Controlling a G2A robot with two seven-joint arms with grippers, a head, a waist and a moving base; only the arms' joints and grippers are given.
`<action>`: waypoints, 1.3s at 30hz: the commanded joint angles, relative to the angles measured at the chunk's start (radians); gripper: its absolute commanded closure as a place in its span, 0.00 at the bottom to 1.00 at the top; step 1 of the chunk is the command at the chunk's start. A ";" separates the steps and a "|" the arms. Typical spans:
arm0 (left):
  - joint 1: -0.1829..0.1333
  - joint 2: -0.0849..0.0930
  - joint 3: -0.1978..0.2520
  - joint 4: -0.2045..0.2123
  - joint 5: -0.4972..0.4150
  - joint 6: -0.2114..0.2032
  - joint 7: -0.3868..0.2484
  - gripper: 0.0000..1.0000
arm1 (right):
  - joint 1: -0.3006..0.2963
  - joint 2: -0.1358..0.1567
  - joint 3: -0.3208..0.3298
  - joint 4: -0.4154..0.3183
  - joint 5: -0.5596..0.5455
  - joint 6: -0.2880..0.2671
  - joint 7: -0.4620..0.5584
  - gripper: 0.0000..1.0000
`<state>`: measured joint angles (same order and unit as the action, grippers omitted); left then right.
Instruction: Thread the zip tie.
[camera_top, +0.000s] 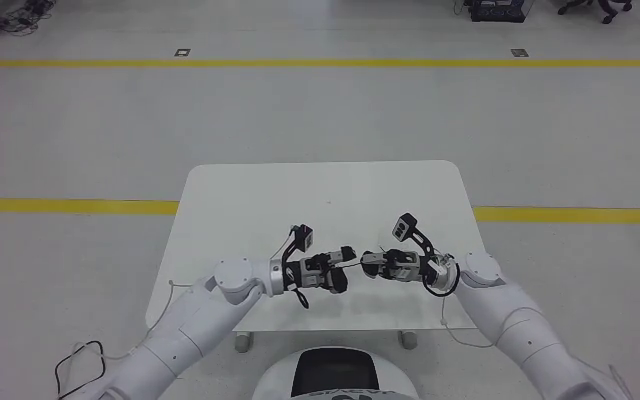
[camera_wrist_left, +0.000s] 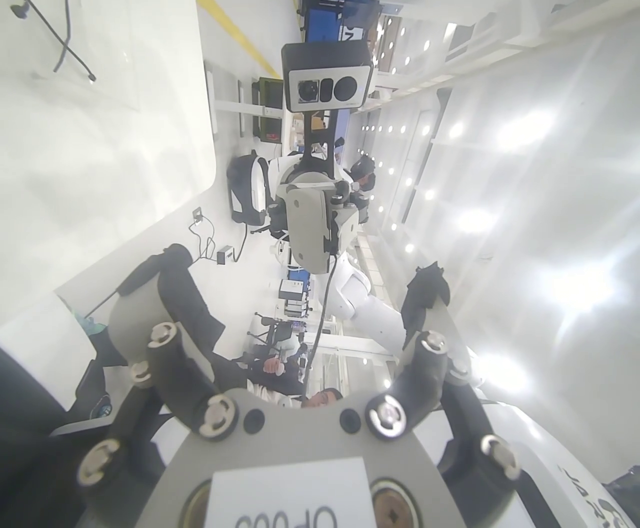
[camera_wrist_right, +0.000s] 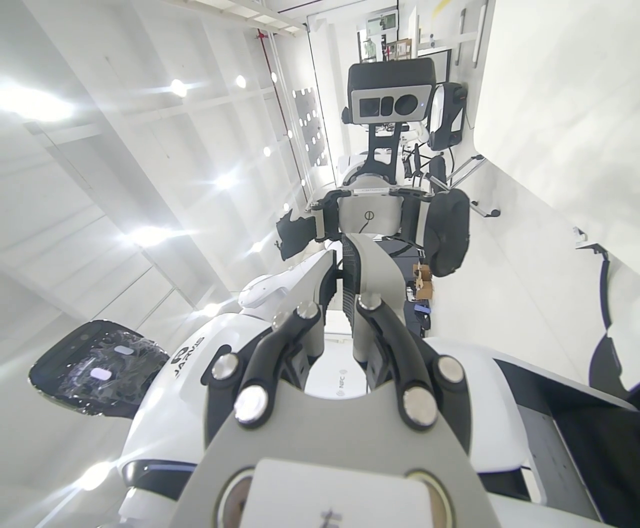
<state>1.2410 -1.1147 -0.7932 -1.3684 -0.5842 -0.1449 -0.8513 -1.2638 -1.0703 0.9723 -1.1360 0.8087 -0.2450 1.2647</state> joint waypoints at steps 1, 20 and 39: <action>-0.002 -0.001 0.002 0.002 0.000 0.001 0.000 0.00 | 0.000 -0.001 0.001 0.001 -0.001 0.001 0.001 1.00; -0.006 -0.001 0.009 0.007 0.000 0.000 -0.001 0.38 | -0.002 -0.012 0.012 0.009 -0.013 0.006 0.006 1.00; -0.004 0.002 0.007 0.000 0.003 -0.002 0.001 0.58 | 0.004 -0.021 0.015 0.020 -0.044 0.033 0.009 1.00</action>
<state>1.2359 -1.1132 -0.7855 -1.3675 -0.5816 -0.1471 -0.8505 -1.2604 -1.0907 0.9883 -1.1162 0.7676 -0.2142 1.2736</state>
